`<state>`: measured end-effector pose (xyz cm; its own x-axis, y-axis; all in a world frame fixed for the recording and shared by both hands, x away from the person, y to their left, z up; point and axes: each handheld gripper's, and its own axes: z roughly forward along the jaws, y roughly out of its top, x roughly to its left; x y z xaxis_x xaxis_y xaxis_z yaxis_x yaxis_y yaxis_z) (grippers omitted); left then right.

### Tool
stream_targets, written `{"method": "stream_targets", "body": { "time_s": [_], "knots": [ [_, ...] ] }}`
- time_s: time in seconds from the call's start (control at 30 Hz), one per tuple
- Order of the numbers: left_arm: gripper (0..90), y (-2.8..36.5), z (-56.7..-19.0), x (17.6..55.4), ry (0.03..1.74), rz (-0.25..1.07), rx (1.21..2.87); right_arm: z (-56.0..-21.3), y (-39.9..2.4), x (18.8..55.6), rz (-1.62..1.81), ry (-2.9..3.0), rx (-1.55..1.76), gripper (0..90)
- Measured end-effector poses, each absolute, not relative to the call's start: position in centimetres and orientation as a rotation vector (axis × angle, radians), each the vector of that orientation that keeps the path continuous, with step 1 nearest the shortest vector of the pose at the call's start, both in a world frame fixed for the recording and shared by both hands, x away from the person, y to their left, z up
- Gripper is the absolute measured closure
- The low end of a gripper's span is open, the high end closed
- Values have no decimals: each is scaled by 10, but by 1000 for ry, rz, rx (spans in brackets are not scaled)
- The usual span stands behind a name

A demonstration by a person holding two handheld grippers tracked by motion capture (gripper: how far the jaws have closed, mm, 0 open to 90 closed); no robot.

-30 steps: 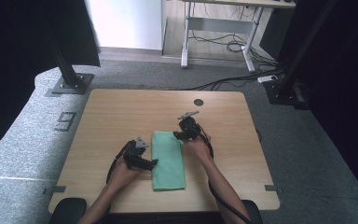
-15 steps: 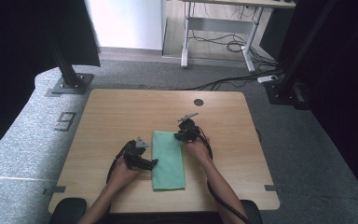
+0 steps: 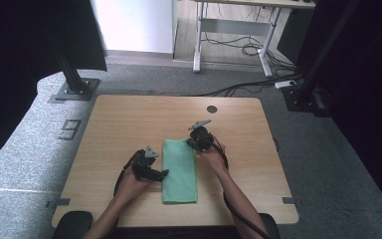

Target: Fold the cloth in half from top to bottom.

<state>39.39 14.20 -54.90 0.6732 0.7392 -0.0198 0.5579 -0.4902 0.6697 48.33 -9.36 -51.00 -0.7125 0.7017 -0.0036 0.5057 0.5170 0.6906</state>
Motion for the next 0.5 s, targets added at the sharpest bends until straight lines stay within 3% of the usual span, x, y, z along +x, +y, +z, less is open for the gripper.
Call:
{"method": "stream_targets", "body": {
  "time_s": [0.3,0.5],
  "knots": [
    [26,142,-549,394,997,360,2228,-471,-99,450,1101,2469,851,849],
    [26,142,-549,394,999,359,2226,-463,-104,429,1131,2482,785,848]
  ]
}}
